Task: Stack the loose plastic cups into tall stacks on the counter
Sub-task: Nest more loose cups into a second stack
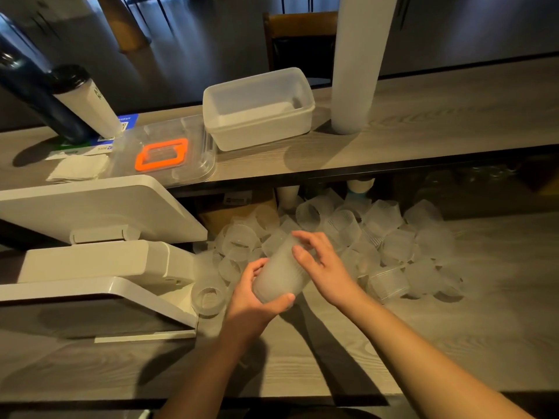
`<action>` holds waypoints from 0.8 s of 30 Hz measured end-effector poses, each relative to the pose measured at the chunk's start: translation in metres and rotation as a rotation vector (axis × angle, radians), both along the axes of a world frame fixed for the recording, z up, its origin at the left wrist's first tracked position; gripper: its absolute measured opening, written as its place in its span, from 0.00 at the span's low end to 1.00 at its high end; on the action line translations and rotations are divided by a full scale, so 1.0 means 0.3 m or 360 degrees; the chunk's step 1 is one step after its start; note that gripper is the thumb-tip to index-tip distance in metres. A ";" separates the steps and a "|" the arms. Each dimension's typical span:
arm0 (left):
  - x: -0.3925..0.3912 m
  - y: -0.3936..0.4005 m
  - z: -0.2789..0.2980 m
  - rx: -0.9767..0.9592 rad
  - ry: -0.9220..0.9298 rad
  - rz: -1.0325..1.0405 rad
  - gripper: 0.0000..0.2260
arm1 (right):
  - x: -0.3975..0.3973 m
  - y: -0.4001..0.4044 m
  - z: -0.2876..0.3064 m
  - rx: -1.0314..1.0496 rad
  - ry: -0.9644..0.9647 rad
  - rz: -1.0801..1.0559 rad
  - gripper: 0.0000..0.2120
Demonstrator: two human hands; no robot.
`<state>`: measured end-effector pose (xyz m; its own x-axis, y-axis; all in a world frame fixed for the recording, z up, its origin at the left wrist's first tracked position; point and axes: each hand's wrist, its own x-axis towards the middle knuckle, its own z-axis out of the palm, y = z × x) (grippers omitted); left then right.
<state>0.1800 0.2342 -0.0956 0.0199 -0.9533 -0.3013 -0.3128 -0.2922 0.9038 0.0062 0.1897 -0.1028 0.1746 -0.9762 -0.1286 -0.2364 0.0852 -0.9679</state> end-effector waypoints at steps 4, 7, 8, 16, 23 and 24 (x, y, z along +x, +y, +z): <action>-0.012 -0.006 -0.029 0.0059 -0.0012 -0.0064 0.34 | -0.029 0.003 -0.021 0.0106 -0.0176 -0.0061 0.31; -0.049 -0.018 -0.055 0.0166 0.0043 -0.0085 0.38 | -0.085 0.024 -0.065 0.0138 -0.0193 -0.0287 0.27; -0.064 -0.023 -0.063 0.0181 0.0051 -0.0099 0.39 | -0.110 0.033 -0.087 0.0151 -0.0156 -0.0434 0.24; -0.187 -0.044 -0.122 0.0131 0.0042 -0.0263 0.33 | -0.361 0.172 -0.265 0.0255 0.0251 -0.1572 0.26; -0.244 -0.053 -0.092 0.0148 0.0095 -0.0334 0.30 | -0.371 0.164 -0.339 0.0710 0.0144 -0.1653 0.41; -0.247 -0.057 -0.090 0.0138 0.0092 -0.0324 0.31 | -0.365 0.154 -0.347 0.0736 0.0099 -0.1660 0.43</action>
